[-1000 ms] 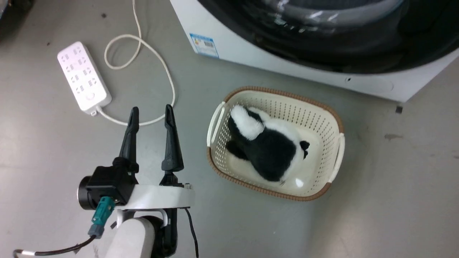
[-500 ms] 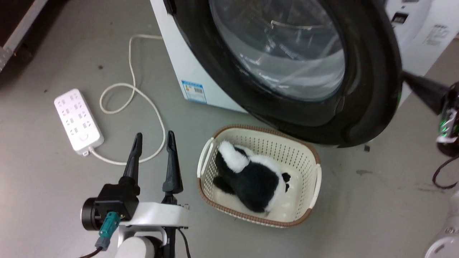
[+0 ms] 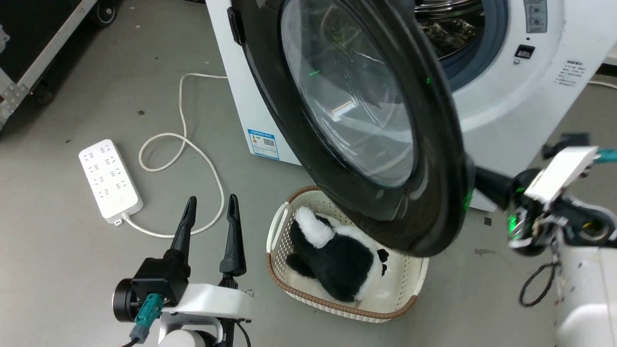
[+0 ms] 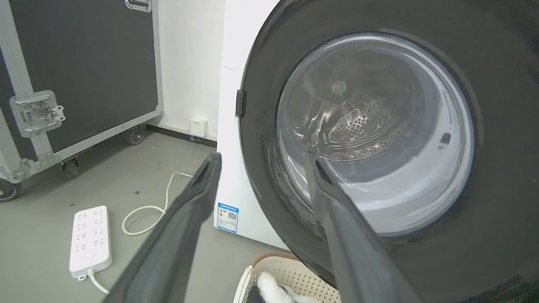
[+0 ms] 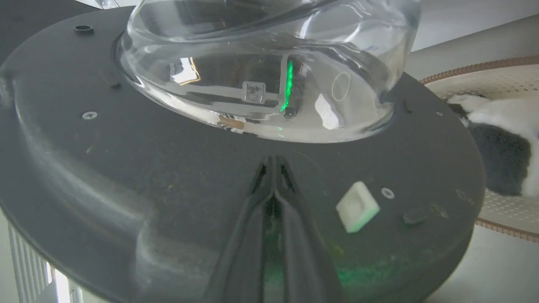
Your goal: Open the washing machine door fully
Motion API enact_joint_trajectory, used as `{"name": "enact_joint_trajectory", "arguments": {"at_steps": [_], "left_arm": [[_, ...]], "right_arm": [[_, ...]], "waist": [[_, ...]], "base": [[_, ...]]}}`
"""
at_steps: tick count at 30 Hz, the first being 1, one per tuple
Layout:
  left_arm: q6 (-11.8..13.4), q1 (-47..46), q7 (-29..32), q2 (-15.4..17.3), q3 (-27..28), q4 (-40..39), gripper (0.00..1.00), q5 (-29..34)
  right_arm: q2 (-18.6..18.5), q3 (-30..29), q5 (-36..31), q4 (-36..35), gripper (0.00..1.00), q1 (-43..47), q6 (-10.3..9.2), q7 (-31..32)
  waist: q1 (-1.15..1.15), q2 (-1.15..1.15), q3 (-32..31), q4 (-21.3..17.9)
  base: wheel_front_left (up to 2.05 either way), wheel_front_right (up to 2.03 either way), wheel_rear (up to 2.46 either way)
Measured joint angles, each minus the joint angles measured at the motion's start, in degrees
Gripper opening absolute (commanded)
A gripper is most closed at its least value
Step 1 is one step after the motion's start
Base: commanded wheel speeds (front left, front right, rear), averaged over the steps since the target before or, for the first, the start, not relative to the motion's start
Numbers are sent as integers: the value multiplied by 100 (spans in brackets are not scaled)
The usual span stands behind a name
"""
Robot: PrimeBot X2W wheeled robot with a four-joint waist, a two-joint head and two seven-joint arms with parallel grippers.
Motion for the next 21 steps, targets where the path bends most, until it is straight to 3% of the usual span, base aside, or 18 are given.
{"name": "enact_joint_trajectory", "arguments": {"at_steps": [14,21], "left_arm": [[-85,289,0,-1,-252,265,100,-10],[-82,302,0,-2,-379,336,100,-37]], "right_arm": [[7,2469,1842,-573,0,1149,0,-870],[15,3036,2091,-742,0,1293,0,-1251]], "waist": [[0,0,-244,211],[0,0,-266,256]], "base": [[0,0,0],[0,0,0]]}}
